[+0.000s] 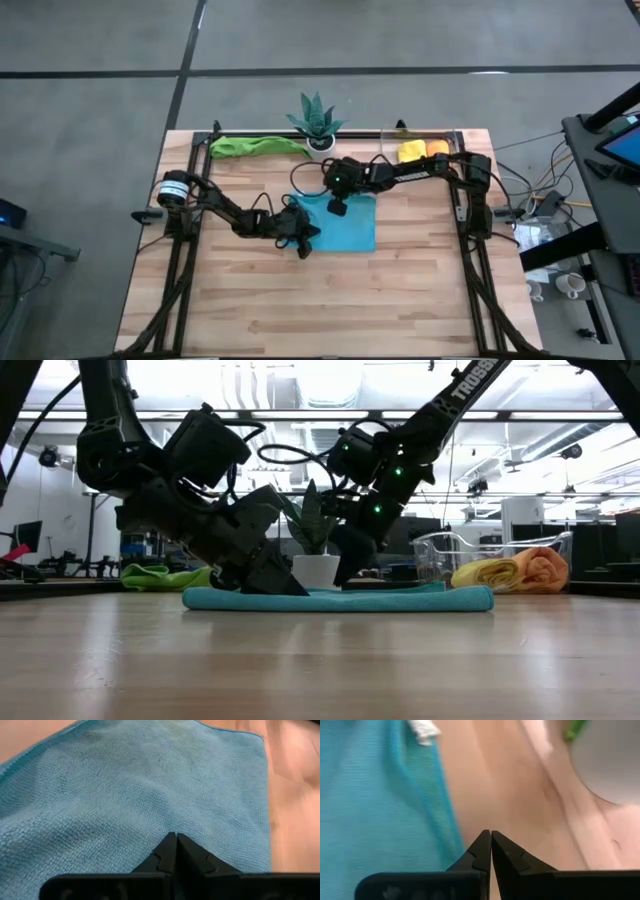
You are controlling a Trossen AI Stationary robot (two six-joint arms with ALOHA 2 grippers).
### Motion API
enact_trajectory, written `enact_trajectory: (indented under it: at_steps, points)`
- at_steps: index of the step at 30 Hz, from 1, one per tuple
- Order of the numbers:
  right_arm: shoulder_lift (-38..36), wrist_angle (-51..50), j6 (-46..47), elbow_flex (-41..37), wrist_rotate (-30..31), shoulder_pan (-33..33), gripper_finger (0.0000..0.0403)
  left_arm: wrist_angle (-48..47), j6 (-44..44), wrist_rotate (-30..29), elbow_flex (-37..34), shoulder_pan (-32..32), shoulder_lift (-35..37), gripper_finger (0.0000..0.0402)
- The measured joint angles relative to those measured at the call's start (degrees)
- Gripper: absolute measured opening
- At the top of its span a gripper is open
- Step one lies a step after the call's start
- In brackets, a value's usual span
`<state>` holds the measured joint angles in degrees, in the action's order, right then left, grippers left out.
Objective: Roll microfiber towels into tight, uniform cylinder then place into a basket
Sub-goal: Fold the blue microfiber cloth
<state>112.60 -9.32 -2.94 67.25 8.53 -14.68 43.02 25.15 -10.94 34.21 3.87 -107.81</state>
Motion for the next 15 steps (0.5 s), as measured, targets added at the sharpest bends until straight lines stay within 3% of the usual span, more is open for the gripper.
enact_trajectory:
  at_steps: [8,15]
  points:
    - [-6.1,-1.0,-1.1,-1.0,0.7,0.0,0.0008,-1.2,-0.7,0.4,-0.5,0.0,1.5,0.0]
    - [-19.8,1.9,1.4,-10.5,0.7,1.7,0.0008,-7.9,-4.4,-3.5,-2.0,0.1,12.5,0.0]
